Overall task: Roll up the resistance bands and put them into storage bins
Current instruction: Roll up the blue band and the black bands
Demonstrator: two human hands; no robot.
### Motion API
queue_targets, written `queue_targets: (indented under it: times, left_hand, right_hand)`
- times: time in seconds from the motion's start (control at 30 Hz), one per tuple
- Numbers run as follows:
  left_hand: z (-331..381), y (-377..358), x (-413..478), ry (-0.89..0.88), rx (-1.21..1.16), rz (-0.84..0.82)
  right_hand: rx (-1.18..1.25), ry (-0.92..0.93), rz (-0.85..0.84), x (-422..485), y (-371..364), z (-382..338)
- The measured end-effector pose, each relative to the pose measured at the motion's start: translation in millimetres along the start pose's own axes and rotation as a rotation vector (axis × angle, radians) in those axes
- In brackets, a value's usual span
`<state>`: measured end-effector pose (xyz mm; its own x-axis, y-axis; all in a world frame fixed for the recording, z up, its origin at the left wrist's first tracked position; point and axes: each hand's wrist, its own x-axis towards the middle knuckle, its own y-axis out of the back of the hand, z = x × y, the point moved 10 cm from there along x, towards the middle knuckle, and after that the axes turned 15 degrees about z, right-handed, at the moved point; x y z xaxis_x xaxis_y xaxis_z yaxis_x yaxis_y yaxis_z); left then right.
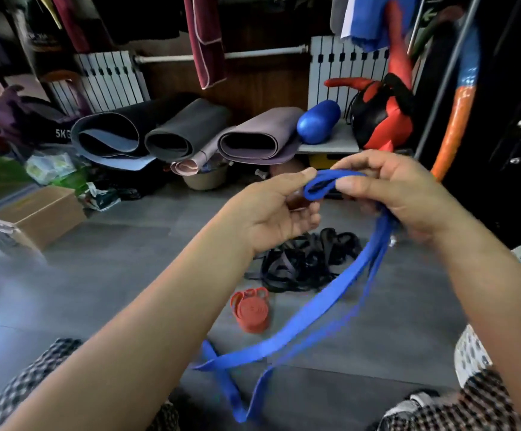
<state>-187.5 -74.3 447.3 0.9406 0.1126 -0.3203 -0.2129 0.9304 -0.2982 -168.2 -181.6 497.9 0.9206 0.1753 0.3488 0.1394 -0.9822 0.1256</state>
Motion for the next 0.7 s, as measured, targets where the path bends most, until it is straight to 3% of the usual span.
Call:
queue_targets:
  times: [0.1,0.23,0.47,0.7]
  left_hand:
    - [-12.5,-16.7,10.6,0.007,-0.002,-0.011]
    - [-39.3,-5.6,30.7,0.005,0.045,0.047]
    - [-95.4,27.1,70.5,0.189,-0.038,0.078]
    - [-124.0,27.0,107.8,0.285,-0.283,-0.002]
  right_hand:
    - [-0.071,0.014,0.025,-0.4,22.4,7.2]
    - [-0.204,-0.084,-0.093,-11.7,13.5,68.5]
    - [-0.388,-0.062,-0.131,-3.5,1.8,130.7]
    - [-0.192,-0.073,0.036,9.7,-5.8,164.1]
